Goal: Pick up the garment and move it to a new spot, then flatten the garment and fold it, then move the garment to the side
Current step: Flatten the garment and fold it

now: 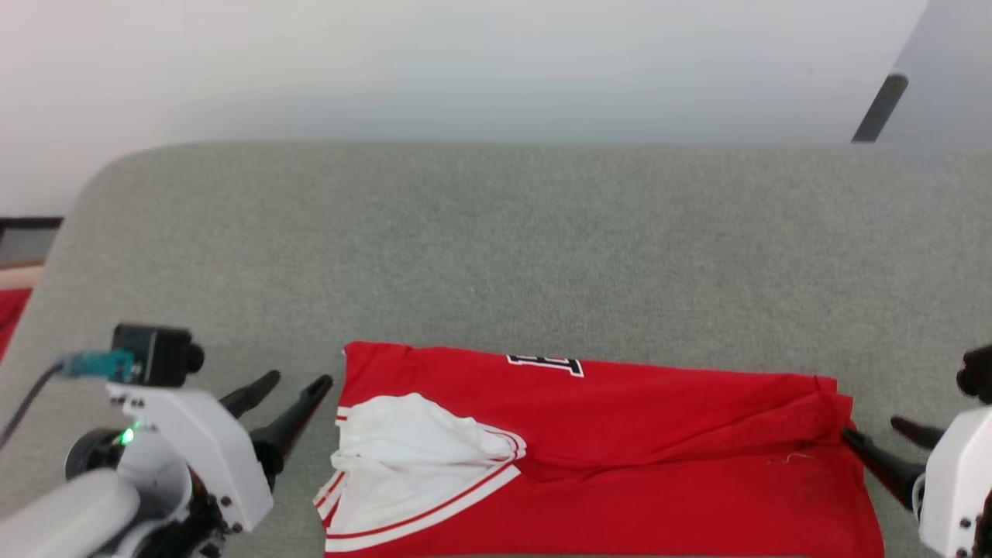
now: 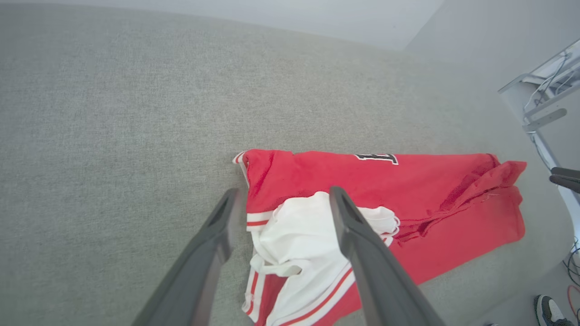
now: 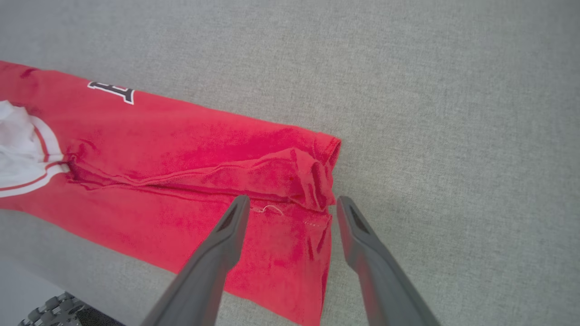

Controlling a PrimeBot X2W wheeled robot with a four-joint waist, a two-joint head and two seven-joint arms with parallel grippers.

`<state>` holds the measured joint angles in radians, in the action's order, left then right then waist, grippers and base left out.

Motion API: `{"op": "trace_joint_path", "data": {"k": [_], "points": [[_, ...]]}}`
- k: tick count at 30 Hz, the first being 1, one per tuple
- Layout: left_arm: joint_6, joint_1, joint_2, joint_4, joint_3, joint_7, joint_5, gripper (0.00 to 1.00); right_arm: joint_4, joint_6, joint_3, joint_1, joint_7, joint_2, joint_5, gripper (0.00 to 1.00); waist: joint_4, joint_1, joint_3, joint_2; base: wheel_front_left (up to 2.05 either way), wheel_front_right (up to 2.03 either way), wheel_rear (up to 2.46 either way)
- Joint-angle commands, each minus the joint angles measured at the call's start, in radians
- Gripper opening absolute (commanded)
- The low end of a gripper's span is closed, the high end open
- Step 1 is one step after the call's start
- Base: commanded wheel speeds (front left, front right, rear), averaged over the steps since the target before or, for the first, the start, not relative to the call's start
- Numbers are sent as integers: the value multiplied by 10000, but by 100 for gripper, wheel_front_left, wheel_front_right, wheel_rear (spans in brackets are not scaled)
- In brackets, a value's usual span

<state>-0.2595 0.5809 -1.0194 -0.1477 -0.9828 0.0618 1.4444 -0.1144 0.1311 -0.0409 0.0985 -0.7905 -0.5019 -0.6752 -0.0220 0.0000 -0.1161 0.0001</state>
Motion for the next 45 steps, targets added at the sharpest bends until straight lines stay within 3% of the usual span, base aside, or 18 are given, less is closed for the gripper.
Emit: {"op": "trace_joint_path", "data": {"k": [1, 6, 10, 13, 19, 27, 36, 45], "points": [[34, -506, 53, 126, 77, -791, -180, 100, 77, -8, 211, -375, 56, 216, 186, 100, -198, 0, 690, -1, 0, 0, 0], [232, -1360, 301, 523, 153, -2606, -663, 100, 424, -8, 608, -848, -3, 621, 482, 100, -320, 0, 1198, -1, 0, 0, 0], [430, -1953, 579, 950, 534, -3196, -1239, 100, 729, -6, 776, -934, -89, 736, 617, 100, -419, 0, 1401, -1, 0, 0, 0], [516, -2305, 827, 1163, 917, -3253, -1579, 100, 924, -6, 801, -901, -110, 771, 655, 100, -470, 0, 1484, -1, 0, 0, 0], [881, -3912, 2132, 1664, 3384, -3267, -3233, 100, 1727, -6, 772, -609, -121, 652, 672, 100, -659, 0, 1616, -1, 0, 0, 0], [1837, -5605, 3692, 2039, 5522, -3271, -4877, 100, 3225, -6, 635, 34, -182, 322, 602, 100, -1022, 0, 1500, -1, 0, 0, 0], [2552, -6011, 4912, 2202, 6810, -3272, -6104, 100, 4549, -6, 290, 763, -507, 231, 327, 100, -1449, 0, 1005, -1, 0, 0, 0], [3179, -5788, 5838, 2526, 7373, -3271, -6756, 100, 5640, -6, -594, 1441, -597, 275, -195, 100, -1729, 0, 492, -1, 0, 0, 0]]}}
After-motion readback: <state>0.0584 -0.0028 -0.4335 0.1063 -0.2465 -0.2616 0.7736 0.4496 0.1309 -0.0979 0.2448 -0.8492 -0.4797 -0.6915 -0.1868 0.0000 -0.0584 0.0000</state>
